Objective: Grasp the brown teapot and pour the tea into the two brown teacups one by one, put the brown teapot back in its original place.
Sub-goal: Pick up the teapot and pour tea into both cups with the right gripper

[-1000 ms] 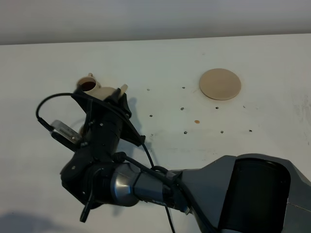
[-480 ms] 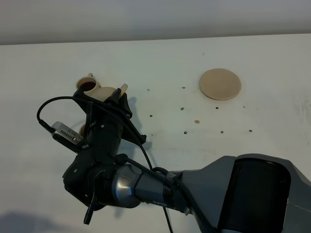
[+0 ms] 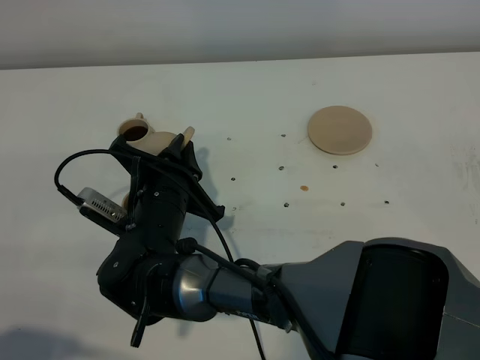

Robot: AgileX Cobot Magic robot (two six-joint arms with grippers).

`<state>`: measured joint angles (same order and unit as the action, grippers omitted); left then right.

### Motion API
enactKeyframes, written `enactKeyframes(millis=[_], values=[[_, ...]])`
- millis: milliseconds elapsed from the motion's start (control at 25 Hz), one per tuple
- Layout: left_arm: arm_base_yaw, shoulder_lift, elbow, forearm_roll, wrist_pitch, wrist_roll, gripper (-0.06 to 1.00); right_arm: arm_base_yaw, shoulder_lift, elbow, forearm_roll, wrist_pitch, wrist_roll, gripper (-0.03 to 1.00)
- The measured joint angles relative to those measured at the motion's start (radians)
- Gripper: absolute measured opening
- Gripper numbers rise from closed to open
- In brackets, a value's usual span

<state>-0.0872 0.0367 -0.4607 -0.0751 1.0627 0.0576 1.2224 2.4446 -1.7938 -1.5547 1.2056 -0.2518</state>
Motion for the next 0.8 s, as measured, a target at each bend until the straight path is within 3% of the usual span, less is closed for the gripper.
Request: enactKeyframes(millis=[800], values=[[0.0, 0.0, 0.0, 0.0, 0.0, 0.0, -0.02, 0.0, 0.0, 0.0, -0.023, -0.001, 0.0, 0.11]])
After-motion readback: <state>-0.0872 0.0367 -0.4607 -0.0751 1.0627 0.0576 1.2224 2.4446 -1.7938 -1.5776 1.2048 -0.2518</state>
